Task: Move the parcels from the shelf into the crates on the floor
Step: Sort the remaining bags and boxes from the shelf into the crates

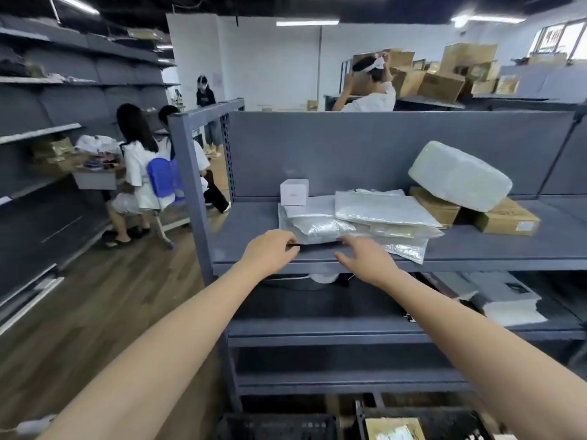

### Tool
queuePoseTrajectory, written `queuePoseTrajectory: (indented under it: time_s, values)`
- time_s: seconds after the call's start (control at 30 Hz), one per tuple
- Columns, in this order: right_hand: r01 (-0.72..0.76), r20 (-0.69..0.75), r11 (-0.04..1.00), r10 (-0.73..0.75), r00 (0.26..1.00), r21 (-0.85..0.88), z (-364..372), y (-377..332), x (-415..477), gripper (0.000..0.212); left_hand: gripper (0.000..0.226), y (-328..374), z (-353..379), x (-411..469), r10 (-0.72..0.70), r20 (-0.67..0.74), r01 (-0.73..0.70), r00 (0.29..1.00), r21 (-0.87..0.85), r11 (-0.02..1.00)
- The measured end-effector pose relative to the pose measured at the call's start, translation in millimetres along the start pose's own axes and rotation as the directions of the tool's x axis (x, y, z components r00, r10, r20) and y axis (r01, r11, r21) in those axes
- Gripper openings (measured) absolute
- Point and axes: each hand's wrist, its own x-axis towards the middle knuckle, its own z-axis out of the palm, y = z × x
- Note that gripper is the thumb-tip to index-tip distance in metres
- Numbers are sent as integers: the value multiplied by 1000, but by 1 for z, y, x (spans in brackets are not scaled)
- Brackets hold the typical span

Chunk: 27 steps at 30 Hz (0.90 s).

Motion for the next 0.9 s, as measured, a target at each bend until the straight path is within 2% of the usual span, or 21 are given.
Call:
queuePoseTrajectory:
  time_s: [0.13, 0.3, 0.63, 0.9]
  values:
    - [-22, -81, 1000, 21, 996, -15, -15, 7, 16, 47, 35, -3, -15, 24, 2, -39, -1, 999, 9, 1000]
    - [-39, -115, 997, 32, 993, -60, -29, 30, 42, 51, 39, -3, -16, 76, 30, -40, -31, 999, -11, 999]
    - [-152, -83, 970, 139, 987, -192, -41, 89, 85, 52, 44, 26, 11, 156, 147, 38, -147, 988, 10, 989]
    - [-124, 27, 953, 137, 990, -275, -42, 140, 101, 60, 58, 54, 47, 179, 207, 109, -205, 972, -30, 978]
